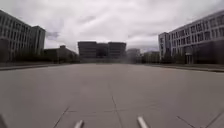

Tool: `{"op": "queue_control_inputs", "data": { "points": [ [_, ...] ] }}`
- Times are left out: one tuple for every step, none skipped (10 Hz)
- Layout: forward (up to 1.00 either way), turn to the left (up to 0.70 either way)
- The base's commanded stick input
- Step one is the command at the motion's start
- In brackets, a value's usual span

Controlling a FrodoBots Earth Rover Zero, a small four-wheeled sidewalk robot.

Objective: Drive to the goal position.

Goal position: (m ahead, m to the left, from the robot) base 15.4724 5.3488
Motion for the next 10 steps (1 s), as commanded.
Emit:
{"op": "queue_control_inputs", "data": {
  "points": [
    [1.00, 0.00],
    [1.00, 0.00],
    [1.00, 0.00],
    [1.00, 0.00],
    [1.00, 0.00],
    [1.00, 0.00],
    [1.00, 0.00],
    [1.00, 0.00],
    [1.00, 0.00],
    [1.00, 0.00]
  ]
}}
